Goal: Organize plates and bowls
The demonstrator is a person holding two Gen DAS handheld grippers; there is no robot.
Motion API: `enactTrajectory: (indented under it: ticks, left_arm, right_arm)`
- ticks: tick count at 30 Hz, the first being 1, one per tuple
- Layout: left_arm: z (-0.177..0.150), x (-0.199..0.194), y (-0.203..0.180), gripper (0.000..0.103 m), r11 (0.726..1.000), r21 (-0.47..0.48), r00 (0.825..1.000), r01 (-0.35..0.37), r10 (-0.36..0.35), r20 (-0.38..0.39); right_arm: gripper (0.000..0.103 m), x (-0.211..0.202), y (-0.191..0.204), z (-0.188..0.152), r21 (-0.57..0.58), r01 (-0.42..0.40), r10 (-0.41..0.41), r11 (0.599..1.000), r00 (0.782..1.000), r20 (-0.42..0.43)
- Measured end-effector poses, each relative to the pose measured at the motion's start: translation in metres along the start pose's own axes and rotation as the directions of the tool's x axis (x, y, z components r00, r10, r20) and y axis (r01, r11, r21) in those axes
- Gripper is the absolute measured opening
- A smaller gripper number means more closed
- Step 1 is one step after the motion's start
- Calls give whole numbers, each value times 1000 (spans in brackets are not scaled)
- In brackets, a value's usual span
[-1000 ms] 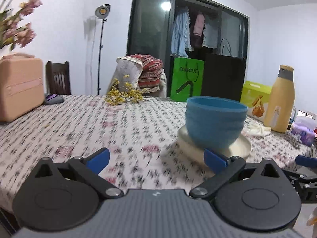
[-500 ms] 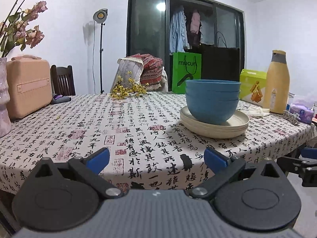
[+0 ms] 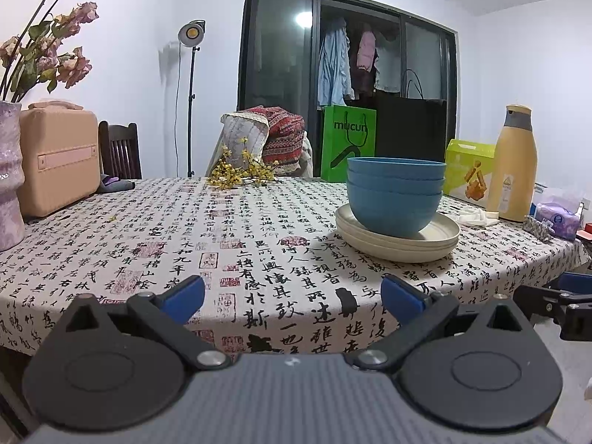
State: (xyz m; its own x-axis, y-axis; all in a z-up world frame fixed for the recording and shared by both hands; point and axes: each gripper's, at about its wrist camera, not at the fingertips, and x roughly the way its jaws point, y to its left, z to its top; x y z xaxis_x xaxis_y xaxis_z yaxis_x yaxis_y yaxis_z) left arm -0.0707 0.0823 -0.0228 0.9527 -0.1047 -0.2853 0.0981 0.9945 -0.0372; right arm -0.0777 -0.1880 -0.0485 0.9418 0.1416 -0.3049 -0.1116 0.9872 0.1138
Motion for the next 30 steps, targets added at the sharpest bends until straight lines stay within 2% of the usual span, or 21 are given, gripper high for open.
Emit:
enactTrajectory:
  ticks: [30]
  left_arm:
    - [1, -2, 4, 103, 1000, -14, 1000, 15, -15, 9]
  right_arm:
    - [103, -1, 5, 3, -18, -10, 11, 1000, 1000, 12]
